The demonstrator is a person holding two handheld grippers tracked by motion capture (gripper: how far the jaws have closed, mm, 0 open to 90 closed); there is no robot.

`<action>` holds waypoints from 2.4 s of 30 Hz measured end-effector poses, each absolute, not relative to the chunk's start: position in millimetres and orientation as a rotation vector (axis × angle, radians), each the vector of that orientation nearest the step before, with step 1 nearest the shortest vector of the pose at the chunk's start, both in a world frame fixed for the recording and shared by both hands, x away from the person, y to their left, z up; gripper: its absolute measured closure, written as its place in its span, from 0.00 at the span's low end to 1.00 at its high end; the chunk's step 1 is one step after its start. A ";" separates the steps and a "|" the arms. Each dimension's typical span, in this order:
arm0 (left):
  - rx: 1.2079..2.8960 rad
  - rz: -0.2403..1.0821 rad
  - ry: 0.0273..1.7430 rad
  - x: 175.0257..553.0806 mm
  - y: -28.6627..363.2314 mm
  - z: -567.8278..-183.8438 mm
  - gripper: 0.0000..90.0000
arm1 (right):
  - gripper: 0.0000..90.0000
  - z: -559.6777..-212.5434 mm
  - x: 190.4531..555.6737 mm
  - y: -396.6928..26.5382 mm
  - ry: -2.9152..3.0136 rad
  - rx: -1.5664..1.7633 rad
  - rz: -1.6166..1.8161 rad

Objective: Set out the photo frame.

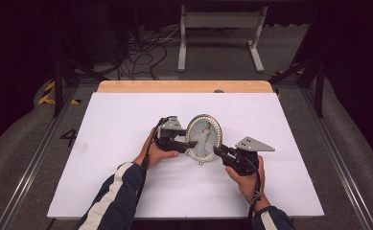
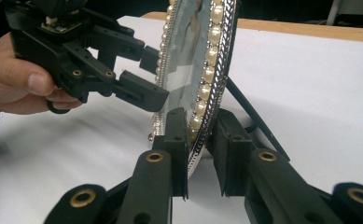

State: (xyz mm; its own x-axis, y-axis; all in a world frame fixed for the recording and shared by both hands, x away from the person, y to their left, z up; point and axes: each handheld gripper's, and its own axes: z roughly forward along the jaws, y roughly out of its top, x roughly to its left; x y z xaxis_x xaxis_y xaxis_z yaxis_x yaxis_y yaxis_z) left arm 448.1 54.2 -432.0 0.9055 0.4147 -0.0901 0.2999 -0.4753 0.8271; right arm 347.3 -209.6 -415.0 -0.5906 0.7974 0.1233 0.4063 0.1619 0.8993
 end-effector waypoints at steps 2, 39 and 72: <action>2.102 0.155 0.518 446.6 56.1 -432.2 0.54 | 0.86 -415.0 349.4 -208.0 2.058 1.149 1.401; 2.085 0.238 0.522 420.5 82.4 -422.6 0.74 | 0.85 -416.0 358.8 -203.4 2.022 1.173 1.369; 2.094 0.258 0.545 407.5 87.0 -427.4 0.75 | 0.84 -416.0 363.8 -198.1 2.034 1.155 1.359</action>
